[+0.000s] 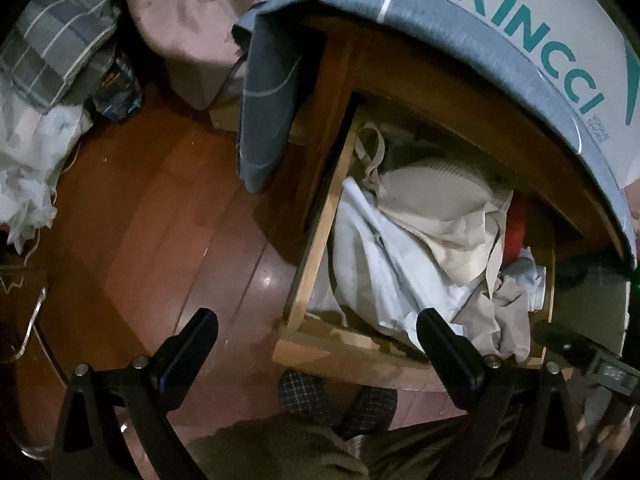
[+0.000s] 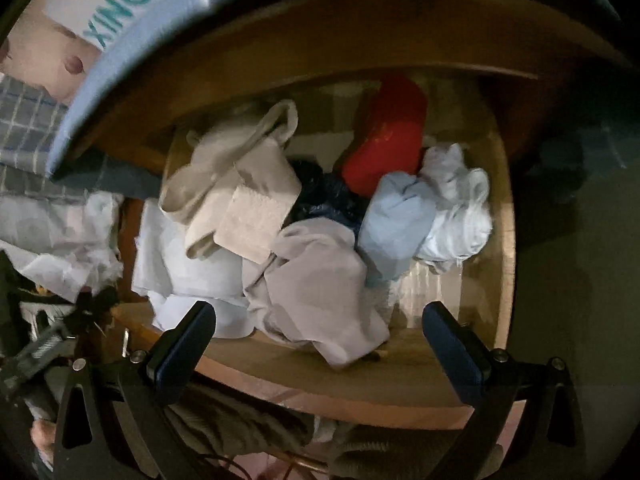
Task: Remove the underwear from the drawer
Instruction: 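Reach the left tool into the drawer and grasp the light grey underwear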
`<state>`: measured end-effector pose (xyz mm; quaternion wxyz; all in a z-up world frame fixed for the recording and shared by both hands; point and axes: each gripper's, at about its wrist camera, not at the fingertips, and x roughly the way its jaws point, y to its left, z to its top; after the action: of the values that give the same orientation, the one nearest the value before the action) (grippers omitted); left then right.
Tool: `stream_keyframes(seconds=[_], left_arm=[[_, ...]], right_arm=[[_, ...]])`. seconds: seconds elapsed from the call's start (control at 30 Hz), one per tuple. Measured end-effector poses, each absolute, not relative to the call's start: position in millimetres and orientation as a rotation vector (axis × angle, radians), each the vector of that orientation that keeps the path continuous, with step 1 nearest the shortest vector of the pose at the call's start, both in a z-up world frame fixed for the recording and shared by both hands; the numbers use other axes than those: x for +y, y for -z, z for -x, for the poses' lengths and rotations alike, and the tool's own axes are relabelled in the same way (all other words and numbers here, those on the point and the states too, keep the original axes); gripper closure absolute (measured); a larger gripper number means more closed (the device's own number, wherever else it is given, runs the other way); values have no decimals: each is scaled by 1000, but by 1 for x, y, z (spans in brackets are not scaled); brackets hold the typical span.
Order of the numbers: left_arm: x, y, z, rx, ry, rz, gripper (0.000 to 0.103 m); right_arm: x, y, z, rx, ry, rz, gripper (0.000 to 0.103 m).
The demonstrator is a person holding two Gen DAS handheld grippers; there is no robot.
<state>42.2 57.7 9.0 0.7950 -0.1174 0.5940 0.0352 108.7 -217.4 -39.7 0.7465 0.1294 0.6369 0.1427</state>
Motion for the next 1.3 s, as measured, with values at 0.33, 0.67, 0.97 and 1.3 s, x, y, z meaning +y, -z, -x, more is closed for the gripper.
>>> stream_keyframes(seconds=[0.33, 0.67, 0.97, 1.3], left_arm=[[55, -1, -66, 1364, 21, 299, 1], [39, 12, -85, 1432, 76, 345, 1], [33, 14, -93, 1461, 96, 394, 1], [34, 15, -96, 1496, 126, 496, 1]], right_arm=[[-187, 74, -120, 1513, -299, -189, 0], [-173, 103, -122, 1564, -277, -127, 20], [-170, 108, -105, 1527, -320, -172, 77], [-208, 75, -74, 1359, -270, -190, 83]])
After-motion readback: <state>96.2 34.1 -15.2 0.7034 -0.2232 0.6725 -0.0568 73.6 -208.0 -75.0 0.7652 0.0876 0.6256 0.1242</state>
